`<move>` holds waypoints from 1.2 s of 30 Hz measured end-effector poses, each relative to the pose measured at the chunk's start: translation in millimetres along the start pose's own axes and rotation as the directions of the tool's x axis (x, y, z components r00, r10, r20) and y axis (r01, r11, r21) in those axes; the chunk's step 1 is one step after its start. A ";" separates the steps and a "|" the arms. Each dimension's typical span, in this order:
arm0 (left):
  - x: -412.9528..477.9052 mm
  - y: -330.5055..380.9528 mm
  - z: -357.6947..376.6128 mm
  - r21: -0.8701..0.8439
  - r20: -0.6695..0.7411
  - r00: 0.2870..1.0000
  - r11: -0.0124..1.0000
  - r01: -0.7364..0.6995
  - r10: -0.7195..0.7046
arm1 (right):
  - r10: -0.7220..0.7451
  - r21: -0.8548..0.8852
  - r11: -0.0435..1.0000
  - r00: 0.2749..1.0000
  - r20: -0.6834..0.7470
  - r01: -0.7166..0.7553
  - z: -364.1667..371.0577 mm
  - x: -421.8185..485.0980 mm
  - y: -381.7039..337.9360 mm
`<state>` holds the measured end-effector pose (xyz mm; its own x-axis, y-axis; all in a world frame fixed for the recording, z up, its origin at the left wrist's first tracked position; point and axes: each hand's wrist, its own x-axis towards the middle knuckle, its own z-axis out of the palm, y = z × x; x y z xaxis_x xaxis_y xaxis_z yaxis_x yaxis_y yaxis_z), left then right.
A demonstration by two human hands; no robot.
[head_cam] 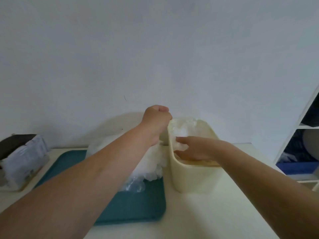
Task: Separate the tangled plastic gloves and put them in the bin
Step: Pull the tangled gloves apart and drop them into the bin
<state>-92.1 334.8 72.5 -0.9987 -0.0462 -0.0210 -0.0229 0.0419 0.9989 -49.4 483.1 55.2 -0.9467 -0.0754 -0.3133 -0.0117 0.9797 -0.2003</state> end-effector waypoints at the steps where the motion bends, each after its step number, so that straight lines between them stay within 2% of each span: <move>1: -1.2 -2.7 -8.4 -0.004 -0.006 1.000 1.000 -0.010 0.010 | 0.017 -0.045 0.999 0.999 0.042 -0.015 2.8 4.2 -0.4; 5: -16.6 -10.6 -41.7 0.047 -0.012 0.998 0.997 -0.055 0.056 | 0.027 -0.225 0.974 0.996 0.088 -0.006 9.8 16.4 -6.4; 9: -32.6 -19.9 -78.0 0.173 -0.016 0.989 0.974 -0.144 0.149 | 0.033 -0.287 0.958 0.998 0.051 -0.017 -7.6 1.4 -19.1; 11: -40.6 -25.0 -98.5 0.265 -0.039 0.975 0.943 -0.203 0.221 | 0.016 -0.314 0.949 0.999 -0.035 -0.026 -21.9 -12.2 -27.8; 13: -45.5 -35.7 -118.1 0.370 -0.062 0.958 0.898 -0.239 0.280 | -0.038 -0.312 0.950 0.982 -0.183 -0.021 -31.4 -24.6 -42.3; 15: -48.1 -52.0 -138.3 0.507 -0.041 0.948 0.824 -0.253 0.317 | -0.137 -0.255 0.966 0.930 -0.342 0.049 -29.2 -30.1 -66.8; 17: -47.4 -71.3 -157.3 0.643 0.016 0.959 0.732 -0.226 0.282 | -0.254 -0.122 0.967 0.865 -0.432 0.223 -14.1 -27.8 -96.4; 19: -45.7 -93.4 -174.3 0.734 0.044 0.981 0.660 -0.159 0.188 | -0.344 0.050 0.912 0.827 -0.445 0.407 9.8 -19.8 -124.8; 20: -44.4 -104.4 -179.7 0.758 0.050 0.988 0.639 -0.133 0.146 | -0.365 0.123 0.883 0.828 -0.425 0.452 23.3 -13.8 -133.7; 23: -46.6 -126.9 -195.9 0.756 0.055 0.997 0.650 -0.076 0.052 | -0.329 0.293 0.837 0.853 -0.405 0.462 61.9 11.8 -150.6; 26: -46.4 -139.9 -206.0 0.740 0.034 0.998 0.670 -0.055 0.044 | -0.249 0.378 0.822 0.866 -0.433 0.425 82.8 32.4 -158.4; 32: -39.2 -148.9 -210.8 0.702 -0.025 0.980 0.701 -0.125 0.199 | -0.201 0.379 0.847 0.884 -0.422 0.373 96.5 49.9 -157.6; 36: -37.0 -141.2 -216.5 0.636 -0.028 0.973 0.755 -0.160 0.230 | -0.223 0.320 0.871 0.880 -0.418 0.373 93.6 52.7 -154.5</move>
<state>-42.2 114.6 -58.4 -0.9754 -0.0635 0.2110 0.1140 0.6741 0.7298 -67.4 310.4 -17.2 -0.9656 -0.2073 0.1571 -0.2601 0.7653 -0.5888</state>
